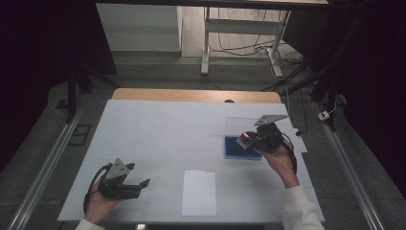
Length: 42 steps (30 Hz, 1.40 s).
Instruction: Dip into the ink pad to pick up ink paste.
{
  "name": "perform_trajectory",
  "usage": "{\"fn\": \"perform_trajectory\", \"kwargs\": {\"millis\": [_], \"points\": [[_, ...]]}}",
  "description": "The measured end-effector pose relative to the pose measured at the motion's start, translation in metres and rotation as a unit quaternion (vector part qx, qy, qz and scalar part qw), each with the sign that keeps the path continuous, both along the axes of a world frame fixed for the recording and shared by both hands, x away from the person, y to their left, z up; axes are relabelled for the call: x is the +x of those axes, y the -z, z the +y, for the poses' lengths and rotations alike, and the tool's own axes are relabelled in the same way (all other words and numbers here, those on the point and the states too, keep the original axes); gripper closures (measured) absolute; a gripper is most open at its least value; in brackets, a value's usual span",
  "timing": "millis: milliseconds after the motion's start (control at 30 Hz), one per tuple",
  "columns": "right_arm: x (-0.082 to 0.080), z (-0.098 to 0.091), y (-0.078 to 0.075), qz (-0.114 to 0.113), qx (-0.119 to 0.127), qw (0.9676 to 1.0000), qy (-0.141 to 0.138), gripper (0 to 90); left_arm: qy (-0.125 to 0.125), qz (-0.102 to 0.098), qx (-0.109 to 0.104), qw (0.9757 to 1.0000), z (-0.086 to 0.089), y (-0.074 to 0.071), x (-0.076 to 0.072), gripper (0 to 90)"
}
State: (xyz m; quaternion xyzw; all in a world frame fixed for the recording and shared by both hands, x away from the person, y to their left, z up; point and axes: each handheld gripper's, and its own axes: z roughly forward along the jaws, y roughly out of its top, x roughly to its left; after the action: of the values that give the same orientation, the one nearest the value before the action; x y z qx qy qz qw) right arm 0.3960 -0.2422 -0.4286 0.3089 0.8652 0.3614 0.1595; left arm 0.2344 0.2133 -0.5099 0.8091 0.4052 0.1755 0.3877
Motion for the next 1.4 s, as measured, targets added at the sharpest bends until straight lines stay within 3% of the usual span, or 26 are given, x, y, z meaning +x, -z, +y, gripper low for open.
{"fn": "perform_trajectory", "kwargs": {"millis": [100,300,567,1100,1233,1400], "points": [[-0.005,0.001,-0.004,-0.006,-0.005,0.9999,-0.007,70.3,0.001,0.001,0.003,1.0,-0.001,0.0,0.001,19.1],[-0.015,-0.001,-0.013,-0.016,0.012,0.9997,-0.016,70.3,0.001,0.0,0.004,1.0,-0.001,0.0,0.001,19.2],[-0.032,0.006,-0.023,-0.027,0.015,0.999,-0.032,70.3,0.004,0.003,0.002,1.0,-0.003,0.001,0.002,19.2],[-0.054,0.021,-0.023,-0.014,0.013,0.9973,-0.071,70.3,0.009,0.002,0.006,0.9999,-0.008,0.001,0.006,19.2],[-0.06,0.029,-0.021,-0.008,0.023,0.9961,-0.085,70.3,0.008,0.0,0.006,1.0,-0.008,0.001,0.006,19.2],[-0.07,0.044,-0.013,0.003,0.009,0.994,-0.109,70.3,0.009,-0.001,0.006,0.9999,-0.009,0.001,0.006,19.2]]}}
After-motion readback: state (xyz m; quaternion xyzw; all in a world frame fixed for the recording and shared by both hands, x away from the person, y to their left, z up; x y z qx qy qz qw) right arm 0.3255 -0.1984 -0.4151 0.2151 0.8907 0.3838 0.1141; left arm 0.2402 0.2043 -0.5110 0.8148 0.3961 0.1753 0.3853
